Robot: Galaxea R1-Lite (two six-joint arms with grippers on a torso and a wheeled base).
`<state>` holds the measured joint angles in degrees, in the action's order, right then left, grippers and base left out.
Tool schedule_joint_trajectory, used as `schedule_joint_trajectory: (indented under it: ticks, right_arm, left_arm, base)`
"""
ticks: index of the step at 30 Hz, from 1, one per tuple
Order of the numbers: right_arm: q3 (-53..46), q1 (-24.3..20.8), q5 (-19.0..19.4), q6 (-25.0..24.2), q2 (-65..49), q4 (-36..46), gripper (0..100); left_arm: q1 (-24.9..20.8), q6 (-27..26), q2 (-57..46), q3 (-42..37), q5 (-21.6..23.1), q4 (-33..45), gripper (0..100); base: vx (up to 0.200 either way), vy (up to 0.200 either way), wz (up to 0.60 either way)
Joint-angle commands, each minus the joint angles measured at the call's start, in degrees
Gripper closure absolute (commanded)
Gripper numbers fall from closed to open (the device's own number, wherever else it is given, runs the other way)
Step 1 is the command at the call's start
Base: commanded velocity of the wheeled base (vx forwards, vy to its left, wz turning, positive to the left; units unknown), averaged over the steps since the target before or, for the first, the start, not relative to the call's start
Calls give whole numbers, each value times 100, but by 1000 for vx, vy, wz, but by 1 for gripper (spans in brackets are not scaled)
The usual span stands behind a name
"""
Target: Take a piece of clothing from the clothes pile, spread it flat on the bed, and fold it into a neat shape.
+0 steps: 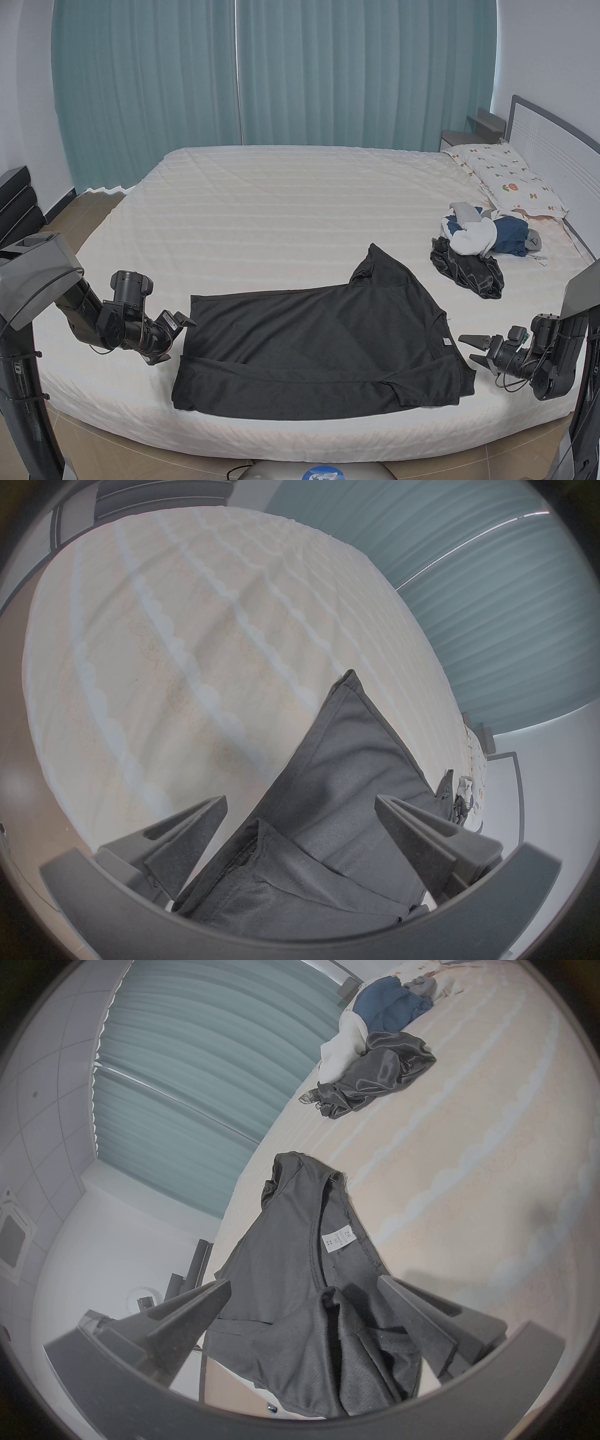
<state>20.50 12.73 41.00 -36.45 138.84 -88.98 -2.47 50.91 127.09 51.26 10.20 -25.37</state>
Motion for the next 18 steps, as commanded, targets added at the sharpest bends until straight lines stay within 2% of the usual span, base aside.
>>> schedule_joint_trajectory:
  ticks: [1,2,5,8,10,11,12,13,14,15,16,18]
  right_arm:
    - [-20,11,-92,147,-59,-76,0]
    - [-47,11,-145,226,-85,-76,0]
    - [-108,2,-153,288,-103,-76,0]
    - [-117,-7,-162,296,-67,-76,0]
    - [-126,-7,-162,305,-59,-76,0]
    - [-126,-7,-162,305,-59,-76,0]
    - [-143,-25,-162,305,-59,-76,0]
    - [-143,-25,-162,305,-59,-76,0]
    - [-170,-42,-153,314,-59,-76,0]
    - [-170,-51,-153,314,-59,-76,0]
    - [-178,-51,-153,358,-50,-76,0]
    - [-187,-51,-145,428,-41,-76,0]
  left_arm:
    - [19,-2,-79,-20,-1,-3,0]
    - [19,-20,-123,-72,17,-3,0]
    - [10,-72,-167,-178,69,-12,0]
    - [10,-406,-184,-275,184,-12,0]
    - [19,-811,-237,-503,351,-21,0]
    - [19,-811,-237,-503,351,-21,0]
    - [28,-1092,-255,-670,527,-153,0]
    - [28,-1145,-255,-705,562,-197,0]
    - [89,-1522,-246,-951,737,-522,0]
    - [98,-1584,-246,-995,764,-583,0]
    - [177,-1918,-219,-1250,896,-952,0]
    - [256,-2234,-184,-1505,1019,-1339,0]
  base:
    - [200,0,0]
    - [200,0,0]
    - [0,0,0]
    - [0,0,0]
    - [0,0,0]
    - [0,0,0]
    - [0,0,0]
    - [0,0,0]
    - [0,0,0]
    - [0,0,0]
    - [0,0,0]
    - [0,0,0]
